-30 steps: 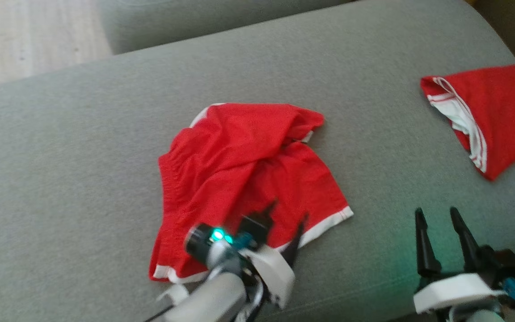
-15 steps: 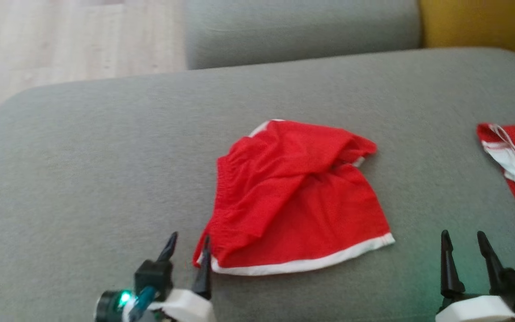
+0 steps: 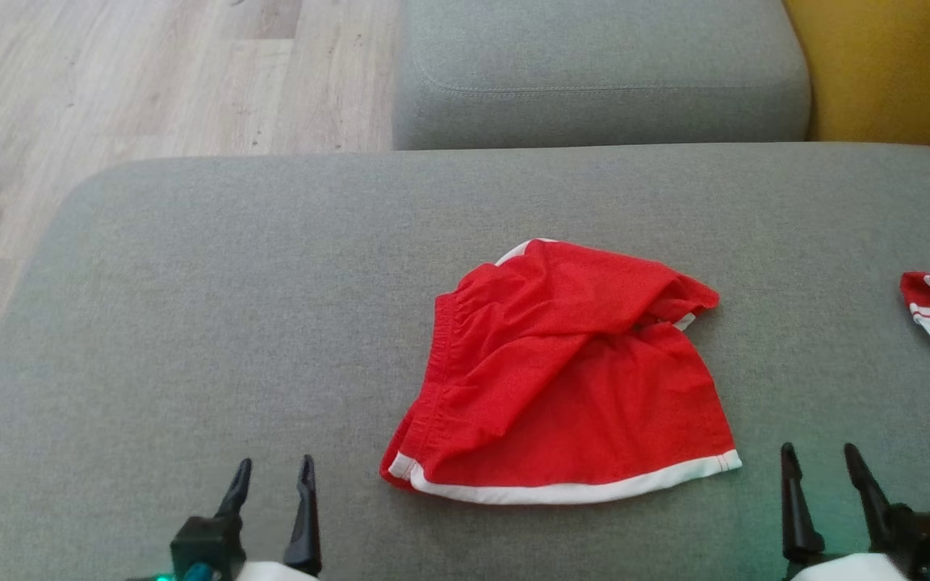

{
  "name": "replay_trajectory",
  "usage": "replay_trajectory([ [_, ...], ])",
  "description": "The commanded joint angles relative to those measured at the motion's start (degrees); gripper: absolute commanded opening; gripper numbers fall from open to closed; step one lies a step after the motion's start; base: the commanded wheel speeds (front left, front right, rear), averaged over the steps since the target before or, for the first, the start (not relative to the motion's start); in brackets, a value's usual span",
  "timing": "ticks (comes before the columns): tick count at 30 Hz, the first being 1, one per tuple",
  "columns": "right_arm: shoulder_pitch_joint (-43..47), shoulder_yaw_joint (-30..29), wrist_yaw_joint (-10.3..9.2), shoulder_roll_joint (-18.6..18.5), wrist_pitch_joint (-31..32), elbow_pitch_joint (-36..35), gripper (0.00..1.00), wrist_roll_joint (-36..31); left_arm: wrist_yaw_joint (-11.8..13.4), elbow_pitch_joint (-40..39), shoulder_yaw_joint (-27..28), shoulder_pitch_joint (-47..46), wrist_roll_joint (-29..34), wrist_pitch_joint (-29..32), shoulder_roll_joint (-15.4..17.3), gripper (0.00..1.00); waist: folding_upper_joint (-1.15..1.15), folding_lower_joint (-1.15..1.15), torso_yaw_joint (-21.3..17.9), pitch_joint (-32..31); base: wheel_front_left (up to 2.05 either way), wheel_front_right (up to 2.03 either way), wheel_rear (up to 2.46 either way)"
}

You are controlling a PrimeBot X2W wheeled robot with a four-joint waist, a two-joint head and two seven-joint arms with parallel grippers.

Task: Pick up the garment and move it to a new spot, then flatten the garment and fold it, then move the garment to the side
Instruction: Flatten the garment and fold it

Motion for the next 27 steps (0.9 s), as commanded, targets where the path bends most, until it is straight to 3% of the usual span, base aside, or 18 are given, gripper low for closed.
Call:
replay_trajectory([
  [1, -1.3, 1.9, 0.39, -0.5, -0.7, -1.5, 1.00, 0.1, -0.6, -1.6, 3.4, -1.7, 1.0, -0.7, -0.7, 1.00, 0.00, 0.00, 0.2, 0.0, 0.00, 0.00, 0.00],
  [17, -1.2, 4.2, 0.39, -0.5, -0.7, -0.9, 1.00, -0.1, -6.3, -0.2, 11.2, 0.1, 6.6, -0.7, -5.3, 1.00, 0.00, 0.00, -0.2, 0.0, 0.00, 0.00, 0.00],
  [27, -1.1, 4.3, 0.39, -0.5, -0.7, -0.9, 1.00, 0.1, -8.5, 0.7, 13.2, 0.1, 8.5, -0.7, -6.8, 1.00, 0.00, 0.00, -0.3, 0.0, 0.00, 0.00, 0.00],
])
